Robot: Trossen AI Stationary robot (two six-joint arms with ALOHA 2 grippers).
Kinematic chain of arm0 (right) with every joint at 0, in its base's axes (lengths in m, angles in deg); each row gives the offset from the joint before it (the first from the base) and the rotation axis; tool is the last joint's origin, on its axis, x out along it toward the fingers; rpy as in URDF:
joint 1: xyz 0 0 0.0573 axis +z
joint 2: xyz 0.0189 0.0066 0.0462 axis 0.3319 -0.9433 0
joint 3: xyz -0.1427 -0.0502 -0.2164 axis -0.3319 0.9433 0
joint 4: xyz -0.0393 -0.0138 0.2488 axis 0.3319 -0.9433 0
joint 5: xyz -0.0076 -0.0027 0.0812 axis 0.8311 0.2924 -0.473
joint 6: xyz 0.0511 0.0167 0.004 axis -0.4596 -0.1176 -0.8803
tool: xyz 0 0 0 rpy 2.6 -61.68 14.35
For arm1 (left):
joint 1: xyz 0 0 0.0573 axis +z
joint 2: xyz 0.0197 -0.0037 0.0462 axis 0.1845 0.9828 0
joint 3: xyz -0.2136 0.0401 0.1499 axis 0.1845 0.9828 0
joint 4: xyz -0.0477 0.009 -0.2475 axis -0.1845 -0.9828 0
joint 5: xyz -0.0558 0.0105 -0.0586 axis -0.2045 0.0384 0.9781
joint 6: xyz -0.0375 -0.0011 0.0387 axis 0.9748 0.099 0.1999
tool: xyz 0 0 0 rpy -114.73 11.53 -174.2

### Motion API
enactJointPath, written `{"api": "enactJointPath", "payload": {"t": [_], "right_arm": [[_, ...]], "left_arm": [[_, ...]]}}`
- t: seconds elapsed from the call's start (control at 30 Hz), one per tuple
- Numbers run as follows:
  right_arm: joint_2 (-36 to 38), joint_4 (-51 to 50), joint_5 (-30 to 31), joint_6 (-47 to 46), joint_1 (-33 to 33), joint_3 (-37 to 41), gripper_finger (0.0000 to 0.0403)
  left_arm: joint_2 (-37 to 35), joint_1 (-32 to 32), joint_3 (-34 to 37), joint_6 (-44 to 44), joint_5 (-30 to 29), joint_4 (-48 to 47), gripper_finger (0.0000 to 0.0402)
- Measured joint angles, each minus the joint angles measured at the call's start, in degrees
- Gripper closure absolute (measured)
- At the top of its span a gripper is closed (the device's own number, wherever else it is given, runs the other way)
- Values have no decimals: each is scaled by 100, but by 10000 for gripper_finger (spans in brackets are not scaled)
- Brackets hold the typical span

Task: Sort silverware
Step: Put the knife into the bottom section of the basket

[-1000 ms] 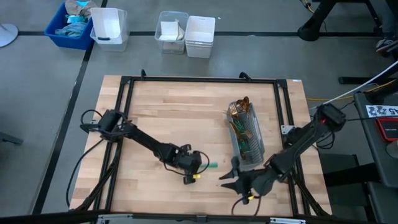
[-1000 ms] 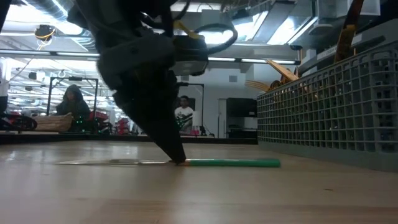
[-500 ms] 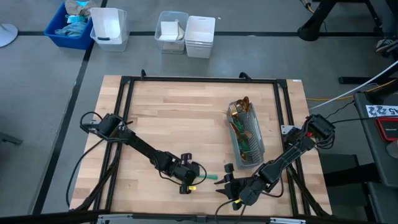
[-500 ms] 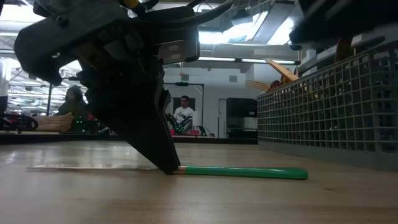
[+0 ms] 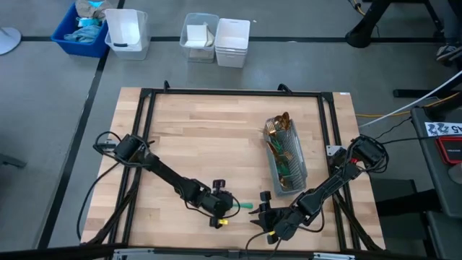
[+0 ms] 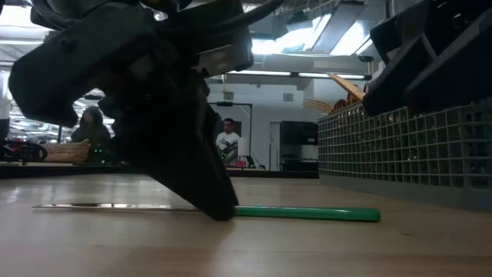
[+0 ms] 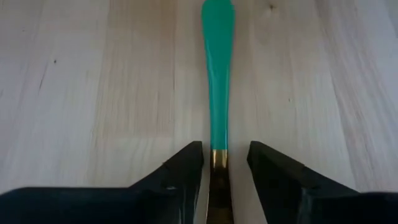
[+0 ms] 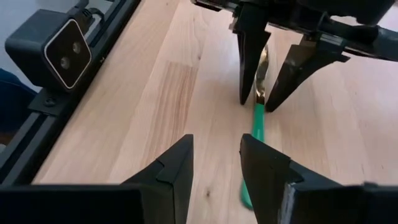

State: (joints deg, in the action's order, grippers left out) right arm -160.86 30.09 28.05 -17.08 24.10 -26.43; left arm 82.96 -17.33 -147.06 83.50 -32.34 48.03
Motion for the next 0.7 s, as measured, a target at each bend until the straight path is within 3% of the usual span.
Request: {"api": "enactJointPath", "payload": {"t": [0.2,0.4,0.57,0.7], "right_arm": [[0,-16,-2,1,0,0,272],[-19,-12,0,-38,-2,0,272],[-243,16,-162,-640,-157,0,272],[-387,15,-312,-889,-352,0,272]], "left_arm": [[75,0,-13,325,-131,21,292],[84,-22,-13,240,-146,13,343],[84,-24,-13,306,-132,55,382],[91,-22,-14,381,-118,112,390]]}}
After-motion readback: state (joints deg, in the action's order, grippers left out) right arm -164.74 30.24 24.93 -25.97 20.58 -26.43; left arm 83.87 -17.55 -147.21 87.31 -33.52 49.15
